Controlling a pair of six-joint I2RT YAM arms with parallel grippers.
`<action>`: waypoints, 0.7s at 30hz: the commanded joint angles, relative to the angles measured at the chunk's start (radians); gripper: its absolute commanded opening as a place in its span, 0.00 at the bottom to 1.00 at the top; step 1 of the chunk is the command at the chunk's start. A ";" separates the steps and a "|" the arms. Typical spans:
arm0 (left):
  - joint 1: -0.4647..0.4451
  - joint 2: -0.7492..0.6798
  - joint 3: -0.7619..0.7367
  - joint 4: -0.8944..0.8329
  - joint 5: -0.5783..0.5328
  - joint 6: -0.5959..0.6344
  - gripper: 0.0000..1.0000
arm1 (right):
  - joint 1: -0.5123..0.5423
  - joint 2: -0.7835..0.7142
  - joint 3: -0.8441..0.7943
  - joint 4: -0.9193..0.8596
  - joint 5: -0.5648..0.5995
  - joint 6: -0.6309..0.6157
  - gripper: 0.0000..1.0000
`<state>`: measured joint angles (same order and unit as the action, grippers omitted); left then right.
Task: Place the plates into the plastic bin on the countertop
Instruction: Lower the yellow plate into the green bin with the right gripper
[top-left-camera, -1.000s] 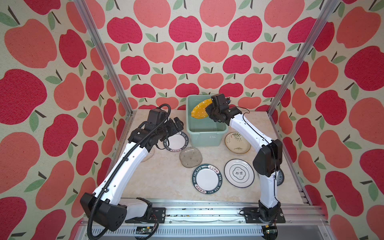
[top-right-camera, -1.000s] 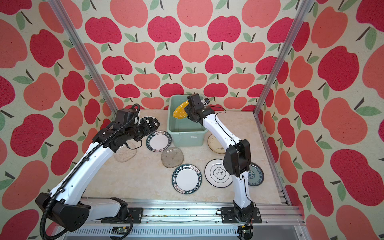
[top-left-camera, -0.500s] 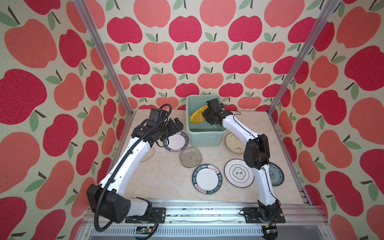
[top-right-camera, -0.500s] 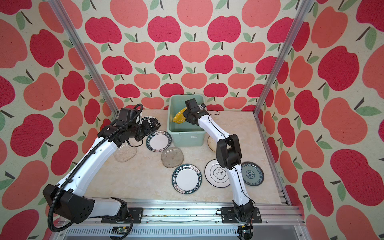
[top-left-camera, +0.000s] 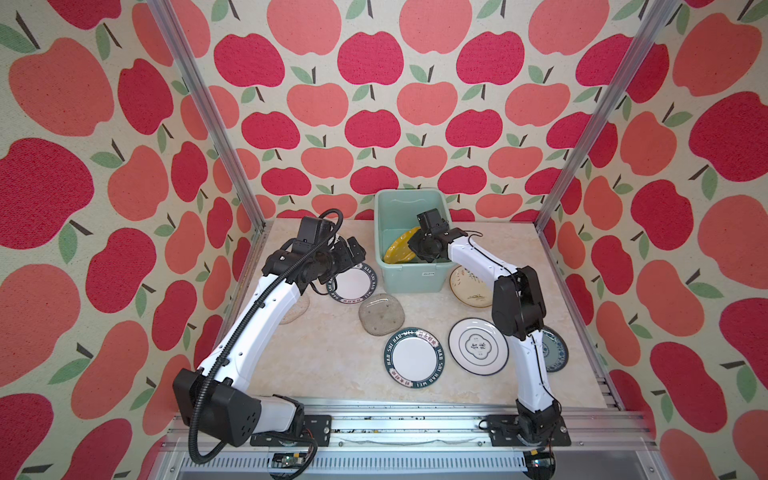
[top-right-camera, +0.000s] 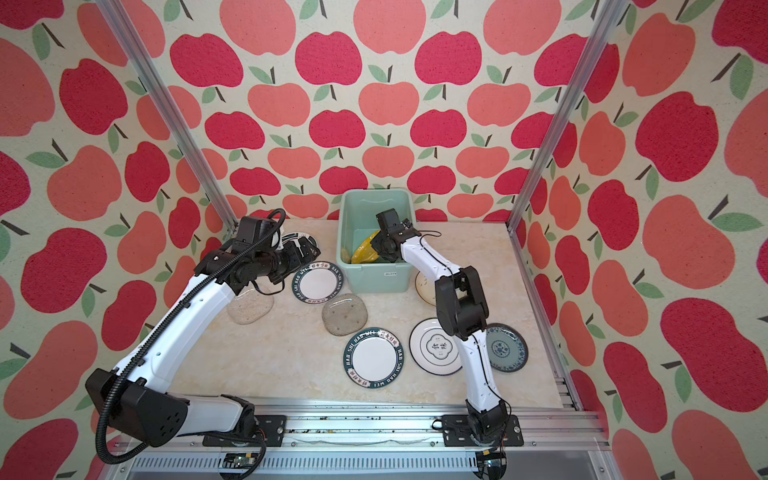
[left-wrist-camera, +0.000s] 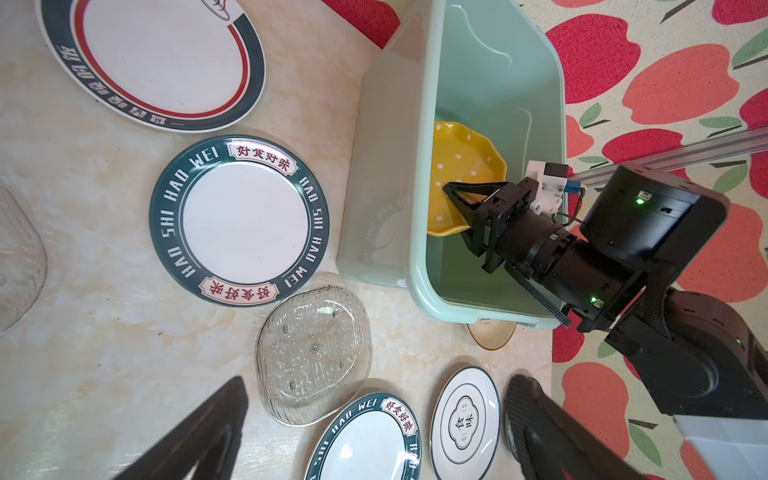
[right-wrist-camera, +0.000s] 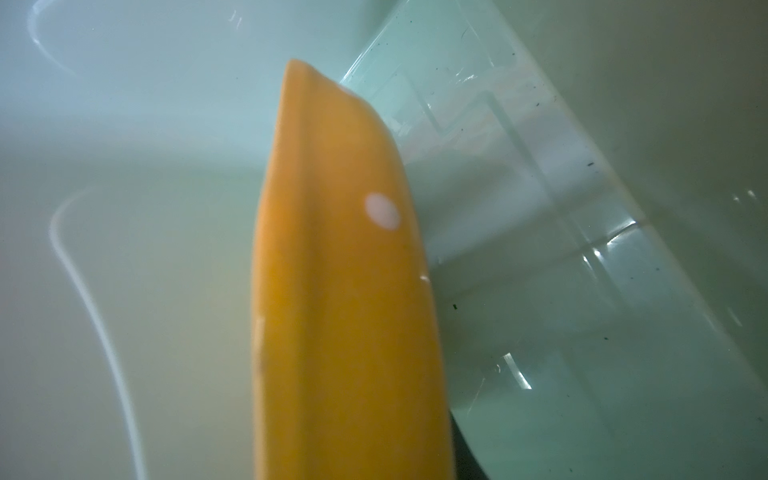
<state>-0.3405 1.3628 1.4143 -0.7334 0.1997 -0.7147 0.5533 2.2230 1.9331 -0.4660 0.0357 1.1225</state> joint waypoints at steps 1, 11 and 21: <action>-0.012 0.009 0.023 -0.038 -0.007 0.013 0.99 | -0.043 -0.119 0.014 0.071 -0.076 -0.076 0.06; -0.037 0.036 0.064 -0.072 -0.022 0.011 0.99 | -0.099 -0.075 0.069 -0.012 -0.177 -0.188 0.07; -0.048 0.072 0.086 -0.082 -0.010 0.015 0.99 | -0.087 0.046 0.232 -0.086 -0.237 -0.250 0.07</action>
<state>-0.3820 1.4242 1.4666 -0.7864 0.1925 -0.7147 0.4526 2.2478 2.0872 -0.6029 -0.1413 0.9073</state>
